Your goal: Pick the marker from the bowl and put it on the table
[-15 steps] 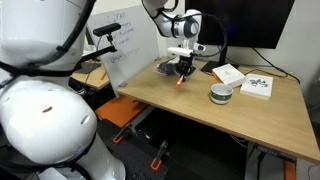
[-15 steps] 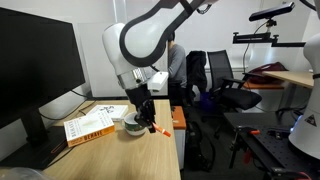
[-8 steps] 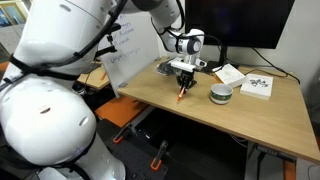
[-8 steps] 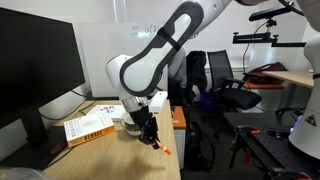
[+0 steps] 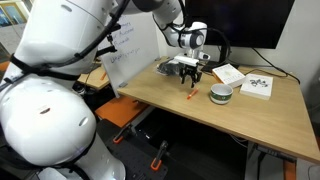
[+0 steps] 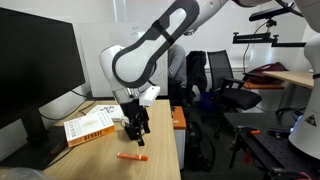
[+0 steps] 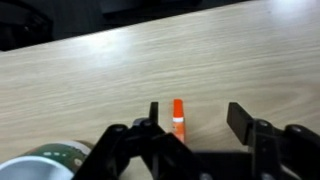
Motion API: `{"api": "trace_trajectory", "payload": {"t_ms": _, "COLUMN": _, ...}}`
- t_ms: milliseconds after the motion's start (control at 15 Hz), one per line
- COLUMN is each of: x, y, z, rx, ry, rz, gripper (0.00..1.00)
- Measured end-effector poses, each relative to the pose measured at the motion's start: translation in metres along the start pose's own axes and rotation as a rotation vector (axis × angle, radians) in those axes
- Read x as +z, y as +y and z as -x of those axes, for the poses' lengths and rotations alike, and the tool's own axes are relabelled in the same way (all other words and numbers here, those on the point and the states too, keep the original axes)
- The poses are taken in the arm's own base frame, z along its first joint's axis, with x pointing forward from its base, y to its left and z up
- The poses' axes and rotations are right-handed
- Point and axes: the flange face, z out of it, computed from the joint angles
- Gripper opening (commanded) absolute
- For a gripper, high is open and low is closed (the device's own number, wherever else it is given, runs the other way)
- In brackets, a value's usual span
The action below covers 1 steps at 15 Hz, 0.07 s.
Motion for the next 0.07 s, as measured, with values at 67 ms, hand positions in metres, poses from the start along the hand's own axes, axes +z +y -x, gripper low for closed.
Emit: {"api": "trace_trajectory", "payload": {"t_ms": 67, "x": -0.0115, "y": -0.0002, "z": 0.0066, "rx": -0.001, "ry": 0.015, "rz": -0.002, "gripper": 1.0}}
